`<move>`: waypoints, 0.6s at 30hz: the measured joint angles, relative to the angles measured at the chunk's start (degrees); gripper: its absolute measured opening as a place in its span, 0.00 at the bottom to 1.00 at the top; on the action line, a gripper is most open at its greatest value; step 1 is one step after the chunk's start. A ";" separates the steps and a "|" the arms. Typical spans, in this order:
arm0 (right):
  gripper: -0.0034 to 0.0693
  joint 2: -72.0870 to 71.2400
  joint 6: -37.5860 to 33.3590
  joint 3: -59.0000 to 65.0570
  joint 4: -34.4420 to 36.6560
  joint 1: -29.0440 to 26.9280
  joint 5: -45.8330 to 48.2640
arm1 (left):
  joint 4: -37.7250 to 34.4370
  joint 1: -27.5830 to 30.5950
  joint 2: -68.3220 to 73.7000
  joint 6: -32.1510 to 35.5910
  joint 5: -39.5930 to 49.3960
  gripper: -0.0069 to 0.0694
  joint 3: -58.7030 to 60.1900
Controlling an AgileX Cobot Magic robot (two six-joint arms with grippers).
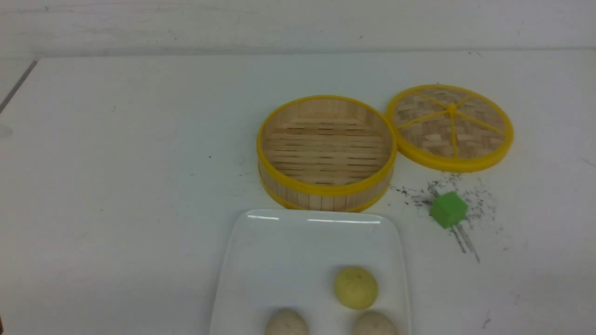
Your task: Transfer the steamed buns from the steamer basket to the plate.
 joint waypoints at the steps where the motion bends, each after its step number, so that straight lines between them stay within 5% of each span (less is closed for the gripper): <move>1: 0.24 -0.89 0.00 0.93 -0.38 -1.28 0.82 | 0.04 0.00 0.00 0.00 0.00 0.56 0.00; 18: 0.24 -2.91 -1.40 14.92 0.82 -22.39 -7.26 | 0.13 0.00 0.00 0.00 -0.10 0.56 0.00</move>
